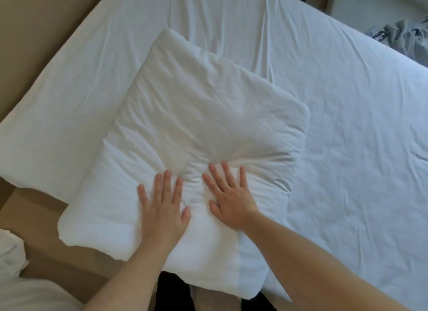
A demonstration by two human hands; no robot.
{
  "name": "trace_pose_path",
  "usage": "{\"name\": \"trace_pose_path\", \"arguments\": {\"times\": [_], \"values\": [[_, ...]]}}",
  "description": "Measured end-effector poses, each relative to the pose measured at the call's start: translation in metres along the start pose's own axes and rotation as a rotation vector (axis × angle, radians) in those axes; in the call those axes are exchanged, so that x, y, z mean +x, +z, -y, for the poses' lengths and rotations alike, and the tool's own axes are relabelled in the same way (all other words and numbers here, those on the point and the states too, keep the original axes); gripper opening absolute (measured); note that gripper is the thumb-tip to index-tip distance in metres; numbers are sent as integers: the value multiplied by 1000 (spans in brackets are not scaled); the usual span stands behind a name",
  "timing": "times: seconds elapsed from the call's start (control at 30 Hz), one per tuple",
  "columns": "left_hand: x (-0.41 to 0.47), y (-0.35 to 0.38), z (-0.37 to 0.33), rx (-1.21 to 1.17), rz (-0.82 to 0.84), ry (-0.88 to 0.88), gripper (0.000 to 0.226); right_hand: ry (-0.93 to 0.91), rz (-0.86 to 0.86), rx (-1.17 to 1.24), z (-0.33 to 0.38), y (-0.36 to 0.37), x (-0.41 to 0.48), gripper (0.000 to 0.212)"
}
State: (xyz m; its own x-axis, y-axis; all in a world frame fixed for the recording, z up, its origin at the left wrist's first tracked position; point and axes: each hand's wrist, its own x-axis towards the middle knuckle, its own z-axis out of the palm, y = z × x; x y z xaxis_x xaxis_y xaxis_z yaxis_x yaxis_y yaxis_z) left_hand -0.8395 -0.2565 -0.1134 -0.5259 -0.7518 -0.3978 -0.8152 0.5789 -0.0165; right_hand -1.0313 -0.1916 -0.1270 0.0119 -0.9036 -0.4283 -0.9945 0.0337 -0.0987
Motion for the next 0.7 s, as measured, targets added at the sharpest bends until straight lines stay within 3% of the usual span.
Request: {"name": "trace_pose_path", "arguments": {"times": [0.2,0.37,0.7], "values": [[-10,5,-49,-115,-92,-420,68,-368,-80,-154,-24,-7,32,71],[-12,19,-81,-215,-155,-643,68,-424,-174,-230,-29,4,38,71],[-35,46,-119,-203,-292,-718,68,-492,-256,-275,-25,14,39,69]]}}
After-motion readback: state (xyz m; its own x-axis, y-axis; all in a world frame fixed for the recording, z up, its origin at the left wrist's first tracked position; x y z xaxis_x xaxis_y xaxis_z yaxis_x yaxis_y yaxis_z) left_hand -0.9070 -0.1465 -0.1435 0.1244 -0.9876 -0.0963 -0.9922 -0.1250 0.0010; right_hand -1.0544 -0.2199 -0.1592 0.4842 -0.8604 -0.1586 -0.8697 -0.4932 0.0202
